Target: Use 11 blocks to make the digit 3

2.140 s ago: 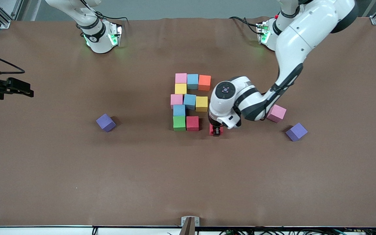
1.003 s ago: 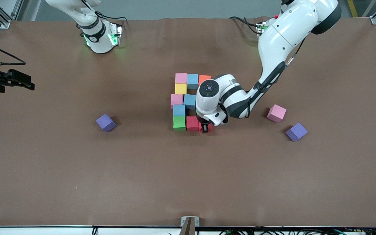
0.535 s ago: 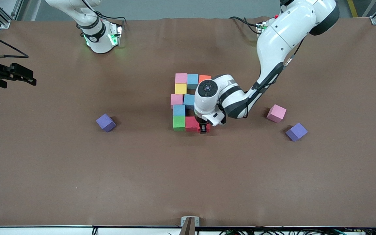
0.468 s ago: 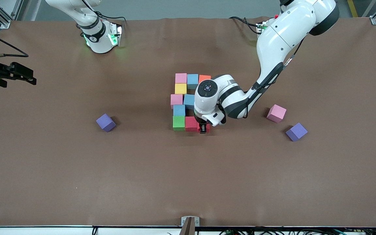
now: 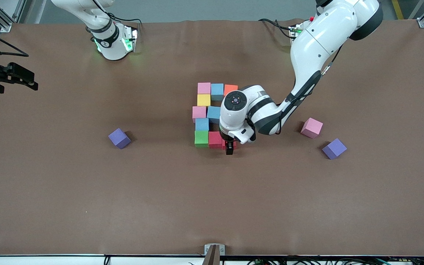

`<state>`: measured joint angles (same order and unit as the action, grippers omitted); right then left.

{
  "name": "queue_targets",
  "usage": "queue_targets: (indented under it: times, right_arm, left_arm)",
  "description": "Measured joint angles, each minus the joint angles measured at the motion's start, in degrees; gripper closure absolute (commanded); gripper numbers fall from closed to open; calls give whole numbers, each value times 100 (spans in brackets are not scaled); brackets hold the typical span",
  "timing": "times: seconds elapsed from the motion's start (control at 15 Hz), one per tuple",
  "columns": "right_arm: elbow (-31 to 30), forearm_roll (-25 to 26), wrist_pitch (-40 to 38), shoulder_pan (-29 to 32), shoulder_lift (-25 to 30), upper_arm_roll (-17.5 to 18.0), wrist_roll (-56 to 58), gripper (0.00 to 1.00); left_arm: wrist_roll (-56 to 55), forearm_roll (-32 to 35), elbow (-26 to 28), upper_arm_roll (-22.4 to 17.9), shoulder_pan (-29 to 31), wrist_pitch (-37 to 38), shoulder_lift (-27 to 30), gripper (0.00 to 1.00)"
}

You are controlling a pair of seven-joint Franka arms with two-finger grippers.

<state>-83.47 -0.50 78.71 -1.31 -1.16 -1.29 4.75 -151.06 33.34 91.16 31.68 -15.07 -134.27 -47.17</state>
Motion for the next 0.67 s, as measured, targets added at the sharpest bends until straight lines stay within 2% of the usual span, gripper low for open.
queue_targets:
  times: [0.33, 0.47, 0.67]
  right_arm:
    - [37, 0, -190, -16, 49, 54, 3, 0]
    - [39, 0, -248, -16, 131, 54, 3, 0]
    - [38, 0, -412, -16, 354, 54, 3, 0]
  left_arm:
    - [414, -4, -9, 148, 96, 431, 404, 0]
    - [850, -14, -7, 441, 399, 768, 617, 0]
    - [2072, -89, 6, 1199, 1371, 1259, 811, 0]
